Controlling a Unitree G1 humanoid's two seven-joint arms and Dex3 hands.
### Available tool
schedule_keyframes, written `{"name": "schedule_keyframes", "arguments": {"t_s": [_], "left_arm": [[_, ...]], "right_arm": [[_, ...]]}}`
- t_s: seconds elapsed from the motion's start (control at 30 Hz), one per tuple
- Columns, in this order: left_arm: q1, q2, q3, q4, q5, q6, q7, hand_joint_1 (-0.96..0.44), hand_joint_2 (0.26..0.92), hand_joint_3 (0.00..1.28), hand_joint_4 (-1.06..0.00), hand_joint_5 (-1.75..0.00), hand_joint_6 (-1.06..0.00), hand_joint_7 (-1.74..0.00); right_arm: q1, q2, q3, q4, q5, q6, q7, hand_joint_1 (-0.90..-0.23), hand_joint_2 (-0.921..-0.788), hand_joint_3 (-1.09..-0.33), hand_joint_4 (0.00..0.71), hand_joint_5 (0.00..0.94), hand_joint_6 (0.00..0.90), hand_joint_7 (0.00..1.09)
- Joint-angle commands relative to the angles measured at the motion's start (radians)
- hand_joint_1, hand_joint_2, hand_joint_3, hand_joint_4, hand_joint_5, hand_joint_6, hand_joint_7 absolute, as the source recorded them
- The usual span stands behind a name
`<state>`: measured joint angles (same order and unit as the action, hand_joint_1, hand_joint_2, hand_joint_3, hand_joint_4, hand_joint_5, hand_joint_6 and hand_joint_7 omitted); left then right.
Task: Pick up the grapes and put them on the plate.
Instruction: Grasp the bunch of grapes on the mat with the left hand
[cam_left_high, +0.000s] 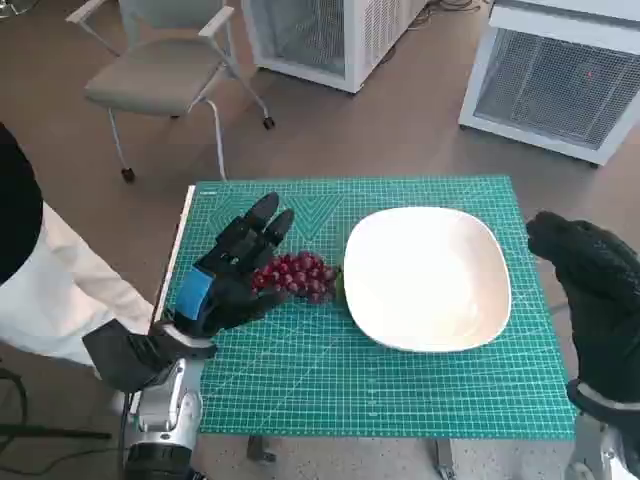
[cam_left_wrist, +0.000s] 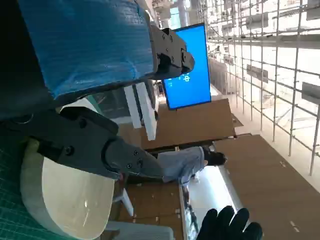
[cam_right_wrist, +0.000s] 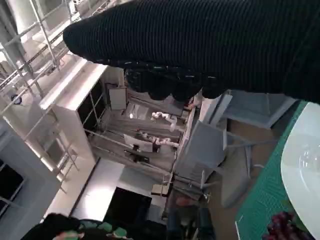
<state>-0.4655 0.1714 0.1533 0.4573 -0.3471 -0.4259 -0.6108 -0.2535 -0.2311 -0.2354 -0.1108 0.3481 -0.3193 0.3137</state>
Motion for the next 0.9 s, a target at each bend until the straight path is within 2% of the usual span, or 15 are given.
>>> {"name": "schedule_keyframes", "arguments": {"t_s": [0.03, 0.57, 0.9], "left_arm": [[-0.011, 0.006, -0.003, 0.005, 0.01, -0.003, -0.002, -0.29, 0.918, 0.0, -0.18, 0.0, -0.26, 0.0], [-0.01, 0.009, -0.002, 0.008, 0.01, -0.002, -0.003, -0.29, 0.919, 0.0, -0.18, 0.0, -0.27, 0.0], [-0.007, 0.01, -0.003, -0.002, 0.009, 0.008, 0.0, -0.29, 0.919, 0.0, -0.18, 0.0, -0.27, 0.0]], "right_arm": [[0.011, -0.002, 0.001, 0.014, -0.002, 0.012, 0.003, -0.62, -0.921, -0.687, 0.358, 0.01, -0.001, 0.7], [0.006, -0.011, 0.004, 0.012, -0.014, 0.013, 0.003, -0.615, -0.921, -0.686, 0.359, 0.01, -0.001, 0.71], [0.003, -0.019, 0.003, 0.016, -0.01, 0.016, 0.005, -0.615, -0.921, -0.688, 0.359, 0.01, -0.001, 0.7]]}}
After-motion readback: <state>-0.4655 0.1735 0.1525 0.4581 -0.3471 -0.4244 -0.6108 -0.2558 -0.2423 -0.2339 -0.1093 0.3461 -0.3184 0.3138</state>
